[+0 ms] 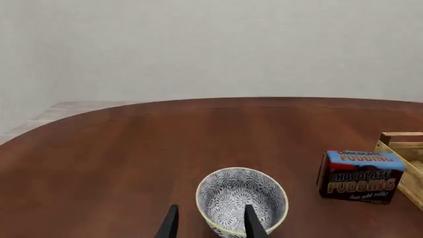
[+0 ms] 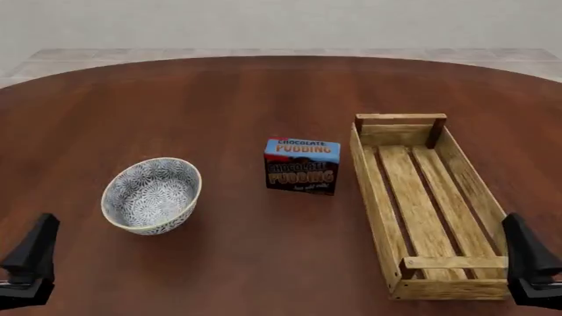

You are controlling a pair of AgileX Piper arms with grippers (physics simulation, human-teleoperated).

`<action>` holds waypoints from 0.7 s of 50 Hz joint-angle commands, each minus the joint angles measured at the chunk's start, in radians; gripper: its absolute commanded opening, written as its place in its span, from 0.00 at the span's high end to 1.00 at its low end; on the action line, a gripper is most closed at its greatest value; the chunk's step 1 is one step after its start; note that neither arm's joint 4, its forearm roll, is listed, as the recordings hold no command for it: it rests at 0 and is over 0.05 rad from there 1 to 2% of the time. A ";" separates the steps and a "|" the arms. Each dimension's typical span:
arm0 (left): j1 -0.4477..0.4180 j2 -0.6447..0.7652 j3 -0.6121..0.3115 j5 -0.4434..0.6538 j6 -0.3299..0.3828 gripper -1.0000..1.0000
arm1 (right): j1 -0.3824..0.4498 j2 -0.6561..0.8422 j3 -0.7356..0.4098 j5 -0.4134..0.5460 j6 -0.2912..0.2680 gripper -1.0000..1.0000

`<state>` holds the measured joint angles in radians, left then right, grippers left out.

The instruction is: Pick up the bowl on the left and put it in the tray.

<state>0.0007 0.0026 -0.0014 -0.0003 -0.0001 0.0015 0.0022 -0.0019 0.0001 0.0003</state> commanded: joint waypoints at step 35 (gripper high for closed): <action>-0.003 -0.001 -0.039 0.031 0.010 0.00 | 0.205 0.003 -0.076 0.065 -0.012 0.00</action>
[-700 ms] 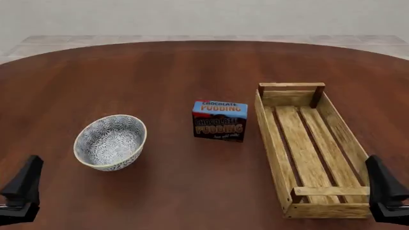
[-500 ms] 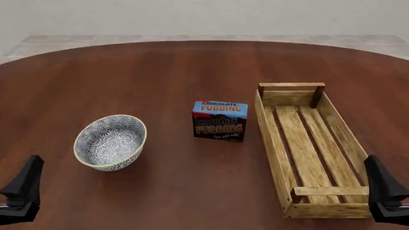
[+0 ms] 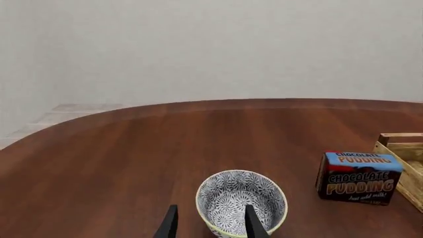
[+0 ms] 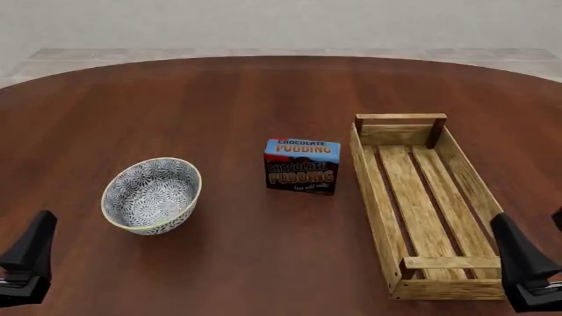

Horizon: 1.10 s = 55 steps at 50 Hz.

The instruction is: Pick up the bowl on the left and put it in the tray.

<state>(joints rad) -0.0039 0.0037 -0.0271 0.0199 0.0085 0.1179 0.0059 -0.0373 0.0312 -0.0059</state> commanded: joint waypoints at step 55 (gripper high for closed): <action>0.030 -0.004 -0.042 0.025 0.022 0.00 | 0.314 0.320 -0.134 -0.205 -0.007 0.00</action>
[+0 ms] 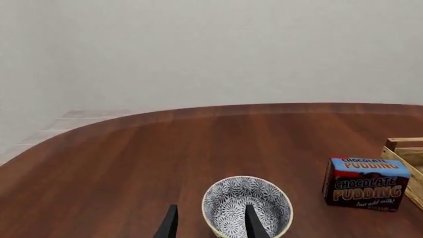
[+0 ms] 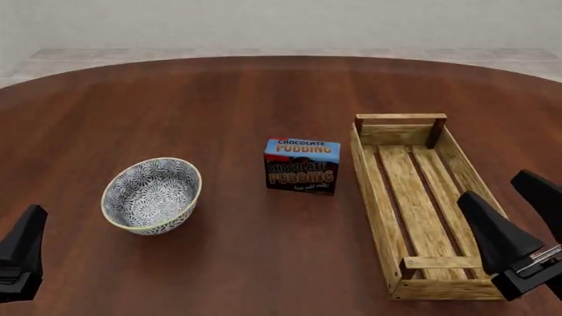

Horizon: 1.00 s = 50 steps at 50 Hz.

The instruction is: Pick up the bowl on the left and put it in the tray.

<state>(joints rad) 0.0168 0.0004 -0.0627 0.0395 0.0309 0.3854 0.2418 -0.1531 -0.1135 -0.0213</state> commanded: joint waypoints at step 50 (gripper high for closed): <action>0.055 0.000 -0.058 0.035 -0.005 0.00 | 0.241 0.410 -0.097 -0.296 -0.010 0.00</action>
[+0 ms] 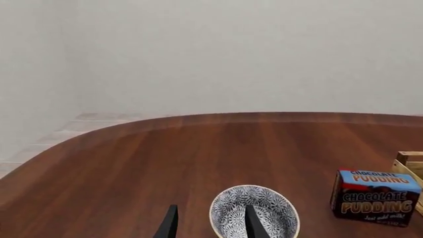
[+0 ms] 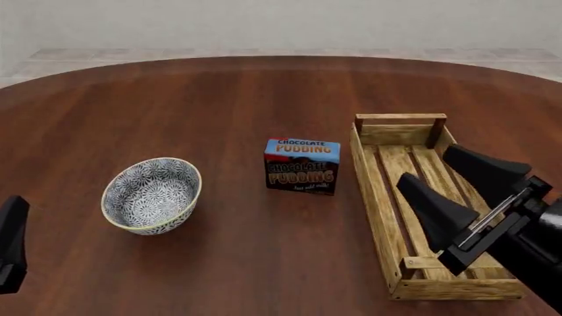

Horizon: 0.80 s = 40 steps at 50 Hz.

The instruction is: Pick up the bowl on the left and put it in the tray.

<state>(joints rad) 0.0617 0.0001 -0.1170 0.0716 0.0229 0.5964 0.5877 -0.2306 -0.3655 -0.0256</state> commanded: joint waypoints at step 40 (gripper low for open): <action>0.046 0.000 -0.033 0.040 -0.013 0.00 | 0.177 0.384 -0.149 -0.155 0.028 0.00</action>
<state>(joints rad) 0.1022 0.0001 -0.1357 0.0964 0.0182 0.7273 0.9010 -0.3449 -0.5093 0.0009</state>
